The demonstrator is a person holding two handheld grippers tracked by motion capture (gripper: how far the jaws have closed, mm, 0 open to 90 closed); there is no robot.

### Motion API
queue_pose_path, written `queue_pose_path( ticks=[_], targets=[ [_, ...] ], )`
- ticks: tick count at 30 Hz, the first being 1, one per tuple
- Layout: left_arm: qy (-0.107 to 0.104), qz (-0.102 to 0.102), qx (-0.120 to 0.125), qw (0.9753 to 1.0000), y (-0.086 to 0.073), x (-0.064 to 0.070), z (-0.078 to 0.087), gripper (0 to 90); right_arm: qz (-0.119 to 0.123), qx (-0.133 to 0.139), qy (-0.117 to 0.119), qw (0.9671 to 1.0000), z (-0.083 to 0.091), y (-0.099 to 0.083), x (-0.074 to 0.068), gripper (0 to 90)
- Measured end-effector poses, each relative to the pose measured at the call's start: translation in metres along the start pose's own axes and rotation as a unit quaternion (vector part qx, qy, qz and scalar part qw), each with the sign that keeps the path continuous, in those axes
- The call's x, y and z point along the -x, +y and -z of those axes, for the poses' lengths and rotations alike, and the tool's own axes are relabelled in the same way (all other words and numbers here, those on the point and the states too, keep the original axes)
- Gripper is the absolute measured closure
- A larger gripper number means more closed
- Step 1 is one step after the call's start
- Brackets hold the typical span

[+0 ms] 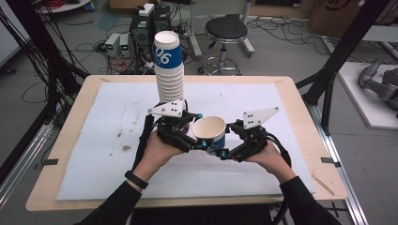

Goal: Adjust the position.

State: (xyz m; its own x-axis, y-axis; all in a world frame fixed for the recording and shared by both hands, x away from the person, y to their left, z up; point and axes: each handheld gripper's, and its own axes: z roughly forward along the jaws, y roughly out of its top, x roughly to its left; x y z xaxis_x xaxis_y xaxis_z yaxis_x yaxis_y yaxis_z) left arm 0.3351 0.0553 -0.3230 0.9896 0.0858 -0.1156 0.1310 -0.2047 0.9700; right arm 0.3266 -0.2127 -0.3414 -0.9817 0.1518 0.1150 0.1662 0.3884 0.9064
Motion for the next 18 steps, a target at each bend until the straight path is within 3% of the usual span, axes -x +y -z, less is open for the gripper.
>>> queue_pose_path(
  ticks=[7, 18],
  targets=[
    [-0.002, -0.007, -0.024, 0.9997, 0.0013, 0.0031, -0.0059, 23.8, -0.008, 0.005, 0.002, 0.9999, -0.0021, -0.0001, 0.0006, 21.2],
    [-0.001, 0.000, -0.019, 0.9998, 0.0008, 0.0032, -0.0073, 20.7, -0.013, 0.008, 0.011, 0.9998, -0.0068, -0.0021, 0.0015, 26.2]
  ],
)
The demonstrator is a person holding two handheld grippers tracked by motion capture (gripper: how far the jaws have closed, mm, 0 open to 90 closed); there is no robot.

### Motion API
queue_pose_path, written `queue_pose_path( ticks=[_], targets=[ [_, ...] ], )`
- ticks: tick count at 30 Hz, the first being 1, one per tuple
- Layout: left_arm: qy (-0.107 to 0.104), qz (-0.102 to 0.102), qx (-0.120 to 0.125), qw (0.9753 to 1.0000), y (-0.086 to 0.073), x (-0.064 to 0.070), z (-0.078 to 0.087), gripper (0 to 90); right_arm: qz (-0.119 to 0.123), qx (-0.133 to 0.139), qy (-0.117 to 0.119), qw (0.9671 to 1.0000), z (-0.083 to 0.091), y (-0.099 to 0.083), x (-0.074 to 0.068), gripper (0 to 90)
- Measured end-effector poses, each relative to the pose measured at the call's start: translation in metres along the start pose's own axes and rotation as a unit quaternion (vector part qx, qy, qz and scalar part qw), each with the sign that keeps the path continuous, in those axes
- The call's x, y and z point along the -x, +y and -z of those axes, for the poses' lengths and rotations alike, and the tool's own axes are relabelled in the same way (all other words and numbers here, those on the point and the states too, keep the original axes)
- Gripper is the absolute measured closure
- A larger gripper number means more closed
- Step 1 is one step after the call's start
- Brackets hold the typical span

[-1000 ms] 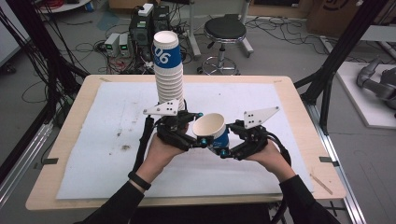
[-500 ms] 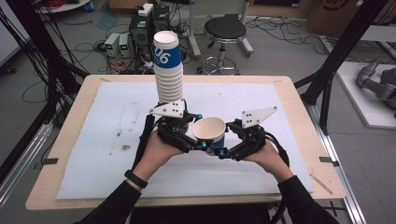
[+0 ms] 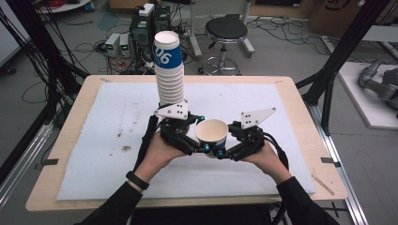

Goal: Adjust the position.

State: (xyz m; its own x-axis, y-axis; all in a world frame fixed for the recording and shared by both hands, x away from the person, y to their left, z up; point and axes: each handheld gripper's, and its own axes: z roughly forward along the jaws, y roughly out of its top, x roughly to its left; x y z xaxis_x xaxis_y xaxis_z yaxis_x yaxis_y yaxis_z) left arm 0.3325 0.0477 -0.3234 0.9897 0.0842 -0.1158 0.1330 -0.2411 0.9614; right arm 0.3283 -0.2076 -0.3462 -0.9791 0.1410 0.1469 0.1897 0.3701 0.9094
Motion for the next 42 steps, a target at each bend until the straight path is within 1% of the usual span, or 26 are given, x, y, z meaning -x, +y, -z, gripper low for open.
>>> queue_pose_path(
  ticks=[4, 7, 8, 10, 12, 15, 19, 24, 32, 36, 42],
  targets=[
    [-0.002, 0.002, 0.013, 0.9999, -0.001, 0.000, 0.000, 19.2, 0.000, 0.005, 0.004, 1.0000, 0.000, 0.000, 0.000, 26.2],
    [-0.006, 0.005, 0.031, 0.9995, -0.001, 0.000, 0.001, 17.1, 0.002, 0.010, 0.002, 0.9999, 0.002, 0.000, 0.000, 26.2],
    [-0.005, 0.005, 0.036, 0.9993, -0.001, 0.000, 0.002, 17.0, 0.001, 0.013, 0.001, 0.9999, 0.003, 0.000, 0.000, 26.2],
    [0.004, 0.001, 0.043, 0.9991, -0.002, 0.000, 0.004, 14.9, 0.001, 0.018, -0.001, 0.9998, 0.005, 0.001, 0.000, 26.2],
    [0.003, 0.004, 0.056, 0.9984, -0.003, -0.001, 0.006, 13.8, -0.001, 0.025, -0.004, 0.9997, 0.007, 0.001, 0.001, 26.2],
    [0.006, 0.005, 0.060, 0.9981, -0.004, -0.001, 0.009, 13.2, -0.004, 0.039, -0.006, 0.9992, 0.011, 0.002, 0.002, 26.2],
    [0.011, 0.001, 0.061, 0.9980, -0.005, -0.001, 0.011, 12.5, -0.006, 0.052, -0.013, 0.9985, 0.017, 0.003, 0.002, 26.2],
    [0.015, 0.001, 0.065, 0.9978, -0.007, -0.003, 0.013, 11.8, -0.008, 0.062, -0.018, 0.9979, 0.025, 0.004, 0.003, 26.2],
    [0.017, 0.003, 0.060, 0.9981, -0.011, -0.004, 0.012, 11.8, -0.007, 0.076, -0.024, 0.9968, 0.034, 0.005, 0.005, 26.2],
    [0.015, 0.006, 0.059, 0.9981, -0.014, -0.005, 0.010, 11.8, -0.009, 0.079, -0.024, 0.9965, 0.035, 0.006, 0.004, 26.2],
    [0.011, 0.012, 0.052, 0.9985, -0.018, -0.004, 0.000, 11.8, -0.009, 0.087, -0.022, 0.9959, 0.034, 0.006, 0.003, 26.2]
  ],
)
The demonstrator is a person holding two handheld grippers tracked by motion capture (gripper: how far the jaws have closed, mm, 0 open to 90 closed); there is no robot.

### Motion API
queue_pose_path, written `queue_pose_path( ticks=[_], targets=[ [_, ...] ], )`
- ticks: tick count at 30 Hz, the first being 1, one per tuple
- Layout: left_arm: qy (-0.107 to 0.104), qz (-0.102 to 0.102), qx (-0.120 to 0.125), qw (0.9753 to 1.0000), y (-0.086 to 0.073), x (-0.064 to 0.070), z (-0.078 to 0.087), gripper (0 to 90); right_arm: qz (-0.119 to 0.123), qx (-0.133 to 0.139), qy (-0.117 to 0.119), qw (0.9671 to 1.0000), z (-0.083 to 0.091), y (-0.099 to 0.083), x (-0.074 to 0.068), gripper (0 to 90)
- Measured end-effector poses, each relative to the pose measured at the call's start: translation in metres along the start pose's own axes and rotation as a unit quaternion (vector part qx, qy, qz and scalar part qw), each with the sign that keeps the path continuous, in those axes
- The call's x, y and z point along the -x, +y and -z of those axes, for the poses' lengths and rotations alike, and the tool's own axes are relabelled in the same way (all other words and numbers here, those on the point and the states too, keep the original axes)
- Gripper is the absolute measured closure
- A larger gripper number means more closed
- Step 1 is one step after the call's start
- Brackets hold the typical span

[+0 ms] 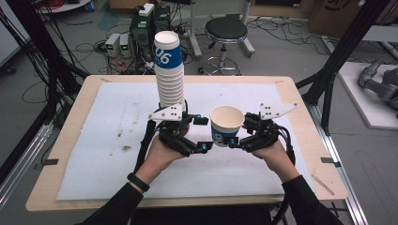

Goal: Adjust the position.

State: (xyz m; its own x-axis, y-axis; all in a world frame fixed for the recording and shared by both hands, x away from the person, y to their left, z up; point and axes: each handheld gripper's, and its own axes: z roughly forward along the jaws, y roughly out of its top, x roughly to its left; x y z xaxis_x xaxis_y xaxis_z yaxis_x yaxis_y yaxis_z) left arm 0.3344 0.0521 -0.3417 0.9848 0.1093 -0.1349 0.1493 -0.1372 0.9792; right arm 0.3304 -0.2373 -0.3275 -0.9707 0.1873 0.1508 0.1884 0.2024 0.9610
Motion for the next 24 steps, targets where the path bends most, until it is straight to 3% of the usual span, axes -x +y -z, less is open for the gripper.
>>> queue_pose_path(
  ticks=[18, 24],
  targets=[
    [0.009, 0.006, -0.014, 0.9999, -0.012, 0.003, -0.021, 12.1, -0.005, 0.006, 0.014, 0.9999, -0.009, 0.000, -0.004, 26.2],
    [0.007, 0.004, -0.012, 0.9999, -0.012, 0.004, -0.022, 17.0, -0.002, 0.003, 0.019, 0.9998, -0.014, 0.000, -0.006, 26.2]
  ],
)
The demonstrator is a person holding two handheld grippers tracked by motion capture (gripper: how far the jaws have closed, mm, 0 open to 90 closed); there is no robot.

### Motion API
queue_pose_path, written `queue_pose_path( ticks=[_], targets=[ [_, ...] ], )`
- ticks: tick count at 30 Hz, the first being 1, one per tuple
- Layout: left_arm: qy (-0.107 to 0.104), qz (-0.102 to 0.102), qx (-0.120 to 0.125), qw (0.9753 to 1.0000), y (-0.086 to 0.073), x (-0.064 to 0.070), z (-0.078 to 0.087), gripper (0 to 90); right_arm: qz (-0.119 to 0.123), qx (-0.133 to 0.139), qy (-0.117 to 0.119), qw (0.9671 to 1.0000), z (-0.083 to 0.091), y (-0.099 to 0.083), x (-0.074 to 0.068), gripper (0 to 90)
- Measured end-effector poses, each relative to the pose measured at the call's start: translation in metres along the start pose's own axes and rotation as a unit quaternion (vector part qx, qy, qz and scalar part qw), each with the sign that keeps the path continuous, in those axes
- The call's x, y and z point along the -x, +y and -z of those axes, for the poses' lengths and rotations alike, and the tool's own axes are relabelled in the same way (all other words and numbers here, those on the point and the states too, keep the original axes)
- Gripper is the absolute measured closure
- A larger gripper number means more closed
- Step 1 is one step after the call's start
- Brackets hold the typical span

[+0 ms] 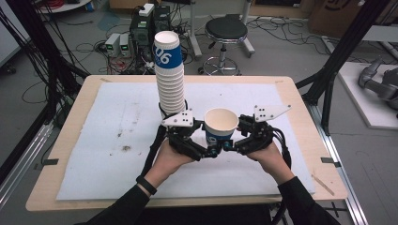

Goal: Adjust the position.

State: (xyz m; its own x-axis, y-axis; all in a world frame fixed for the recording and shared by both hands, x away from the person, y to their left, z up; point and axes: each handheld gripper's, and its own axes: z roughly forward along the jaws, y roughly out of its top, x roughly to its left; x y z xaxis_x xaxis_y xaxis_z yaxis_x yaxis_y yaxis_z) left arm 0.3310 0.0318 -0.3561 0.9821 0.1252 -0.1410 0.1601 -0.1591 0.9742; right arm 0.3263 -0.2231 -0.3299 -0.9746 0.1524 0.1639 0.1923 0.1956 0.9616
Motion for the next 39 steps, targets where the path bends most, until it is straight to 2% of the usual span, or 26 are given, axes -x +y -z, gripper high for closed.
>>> queue_pose_path(
  ticks=[1, 8, 15, 17, 21, 29, 39],
  targets=[
    [-0.002, 0.000, 0.001, 1.0000, 0.0000, -0.0001, 0.0002, 18.4, -0.001, -0.001, 0.004, 1.0000, -0.0003, -0.0001, -0.0002, 26.2],
    [-0.007, -0.012, 0.004, 0.9999, 0.0002, 0.0020, 0.0013, 29.3, -0.002, 0.002, -0.003, 1.0000, 0.0003, -0.0005, 0.0001, 26.2],
    [-0.008, -0.015, 0.000, 0.9999, -0.0009, 0.0024, 0.0009, 29.8, 0.000, -0.004, -0.002, 1.0000, -0.0010, -0.0009, -0.0006, 23.5],
    [-0.010, -0.015, -0.002, 0.9998, -0.0012, 0.0023, 0.0005, 29.9, 0.003, 0.000, -0.005, 1.0000, -0.0013, -0.0001, -0.0014, 18.9],
    [-0.013, -0.016, -0.008, 0.9998, -0.0018, 0.0024, -0.0007, 30.0, 0.003, 0.006, -0.005, 1.0000, -0.0003, 0.0023, -0.0039, 17.5],
    [-0.016, -0.017, -0.021, 0.9995, -0.0029, 0.0026, -0.0037, 30.1, -0.002, 0.027, -0.001, 0.9996, 0.0039, 0.0045, -0.0033, 17.5],
    [-0.023, -0.008, -0.011, 0.9996, -0.0030, 0.0031, -0.0044, 28.5, -0.001, 0.031, 0.002, 0.9995, 0.0053, 0.0041, -0.0034, 22.1]
  ],
)
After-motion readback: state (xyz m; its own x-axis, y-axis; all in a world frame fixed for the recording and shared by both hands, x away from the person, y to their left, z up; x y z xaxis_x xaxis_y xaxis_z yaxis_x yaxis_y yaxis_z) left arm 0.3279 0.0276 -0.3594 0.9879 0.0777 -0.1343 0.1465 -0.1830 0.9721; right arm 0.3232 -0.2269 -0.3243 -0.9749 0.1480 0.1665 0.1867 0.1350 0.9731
